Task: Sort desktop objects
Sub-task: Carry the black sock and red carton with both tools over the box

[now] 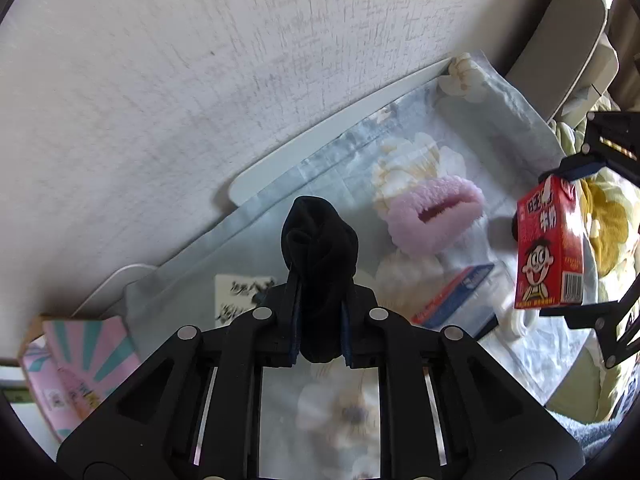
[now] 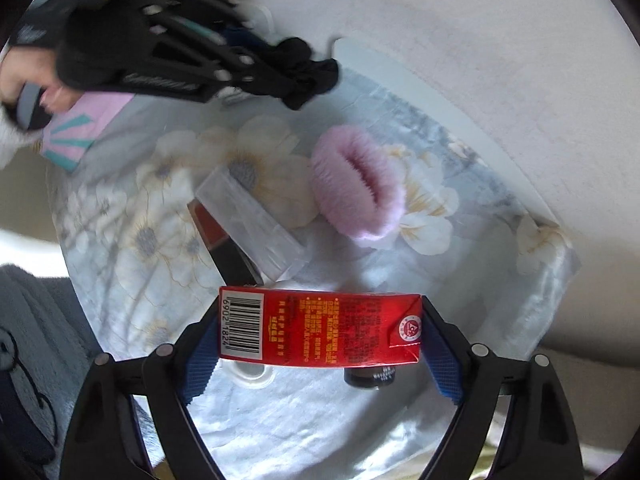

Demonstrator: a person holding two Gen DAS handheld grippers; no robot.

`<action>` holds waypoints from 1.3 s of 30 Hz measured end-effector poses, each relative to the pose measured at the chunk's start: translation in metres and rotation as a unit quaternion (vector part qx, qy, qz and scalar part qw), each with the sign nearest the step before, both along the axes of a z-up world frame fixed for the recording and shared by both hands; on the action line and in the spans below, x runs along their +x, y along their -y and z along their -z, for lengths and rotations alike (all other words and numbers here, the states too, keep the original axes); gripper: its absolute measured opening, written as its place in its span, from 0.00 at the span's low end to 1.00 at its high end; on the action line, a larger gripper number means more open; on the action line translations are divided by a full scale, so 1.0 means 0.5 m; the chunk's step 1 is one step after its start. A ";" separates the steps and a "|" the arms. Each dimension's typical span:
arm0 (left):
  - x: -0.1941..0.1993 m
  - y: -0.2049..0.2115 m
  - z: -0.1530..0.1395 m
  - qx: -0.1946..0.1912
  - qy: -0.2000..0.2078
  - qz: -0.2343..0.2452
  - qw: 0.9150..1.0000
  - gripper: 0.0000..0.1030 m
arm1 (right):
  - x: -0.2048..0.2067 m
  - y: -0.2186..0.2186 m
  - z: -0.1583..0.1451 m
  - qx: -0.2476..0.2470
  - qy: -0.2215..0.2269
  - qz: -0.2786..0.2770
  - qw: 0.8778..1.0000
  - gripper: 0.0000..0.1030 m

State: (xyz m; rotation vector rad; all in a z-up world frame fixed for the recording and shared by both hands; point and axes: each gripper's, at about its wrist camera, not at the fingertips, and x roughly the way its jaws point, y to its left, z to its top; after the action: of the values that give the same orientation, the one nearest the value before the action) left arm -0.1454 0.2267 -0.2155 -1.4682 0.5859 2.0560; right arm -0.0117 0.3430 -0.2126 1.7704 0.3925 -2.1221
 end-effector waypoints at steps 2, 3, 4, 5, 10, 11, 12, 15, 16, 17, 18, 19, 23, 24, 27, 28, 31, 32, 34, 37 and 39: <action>0.017 0.000 -0.021 0.002 -0.006 -0.005 1.000 0.13 | -0.001 0.001 -0.019 -0.005 -0.001 0.010 1.000 0.83; 0.012 0.003 -0.039 0.004 -0.010 -0.007 1.000 0.12 | -0.002 0.001 -0.029 -0.004 -0.002 0.017 1.000 0.83; 0.014 0.002 -0.047 0.004 -0.015 -0.008 1.000 0.12 | -0.002 0.002 -0.035 -0.003 -0.002 0.021 1.000 0.83; 0.015 0.011 -0.056 0.004 -0.021 -0.009 1.000 0.12 | -0.003 0.003 -0.045 -0.003 -0.003 0.025 1.000 0.83; 0.030 0.034 -0.105 0.008 -0.049 -0.013 0.999 0.12 | -0.030 0.032 -0.072 0.001 -0.005 0.035 0.999 0.83; 0.031 0.041 -0.114 0.009 -0.052 -0.014 0.999 0.12 | -0.032 0.035 -0.079 0.003 -0.006 0.039 0.999 0.83; 0.030 0.050 -0.121 0.013 -0.053 -0.019 0.998 0.12 | -0.034 0.038 -0.083 0.006 -0.007 0.042 0.999 0.83; 0.035 0.086 -0.148 0.018 -0.061 -0.029 0.998 0.12 | -0.039 0.040 -0.105 0.009 -0.009 0.046 0.999 0.83; 0.036 0.098 -0.154 0.018 -0.064 -0.035 0.997 0.12 | -0.043 0.045 -0.113 0.009 -0.011 0.047 0.999 0.83; 0.037 0.116 -0.164 0.018 -0.067 -0.044 0.997 0.13 | -0.047 0.050 -0.115 0.008 -0.011 0.049 0.999 0.83; 0.036 0.125 -0.168 0.018 -0.068 -0.050 0.996 0.12 | -0.051 0.053 -0.119 0.007 -0.011 0.051 0.999 0.83; 0.035 0.145 -0.177 0.020 -0.069 -0.063 0.995 0.12 | -0.054 0.056 -0.123 0.007 -0.011 0.053 0.999 0.83; 0.032 0.223 -0.203 0.029 -0.074 -0.108 0.991 0.12 | -0.076 0.075 -0.140 0.011 -0.010 0.062 0.998 0.83; 0.033 0.249 -0.210 0.031 -0.074 -0.120 0.989 0.12 | -0.081 0.081 -0.146 0.009 -0.011 0.061 0.998 0.83; 0.044 0.306 -0.225 0.034 -0.077 -0.145 0.986 0.12 | -0.098 0.111 -0.168 0.007 -0.016 0.051 0.999 0.83; 0.051 0.326 -0.232 0.034 -0.081 -0.152 0.984 0.12 | -0.104 0.121 -0.175 0.009 -0.018 0.047 0.999 0.83; 0.081 0.378 -0.255 0.035 -0.093 -0.168 0.981 0.12 | -0.125 0.159 -0.200 0.016 -0.027 0.030 0.999 0.83; 0.090 0.390 -0.260 0.033 -0.097 -0.172 0.980 0.12 | -0.132 0.170 -0.206 0.016 -0.029 0.025 0.999 0.83; 0.111 0.418 -0.267 0.026 -0.105 -0.183 0.977 0.13 | -0.147 0.194 -0.218 0.014 -0.032 0.012 0.999 0.83; 0.138 0.456 -0.269 0.028 -0.107 -0.206 0.972 0.13 | -0.172 0.235 -0.233 0.014 -0.035 -0.008 0.999 0.83; 0.154 0.487 -0.268 0.041 -0.098 -0.226 0.968 0.13 | -0.187 0.268 -0.242 0.013 -0.038 -0.024 0.999 0.83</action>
State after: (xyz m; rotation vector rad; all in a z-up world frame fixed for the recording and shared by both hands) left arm -0.0683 -0.0167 -0.0816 -1.4576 0.2457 2.5636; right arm -0.1050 0.2092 -0.0913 1.6803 0.4797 -2.1657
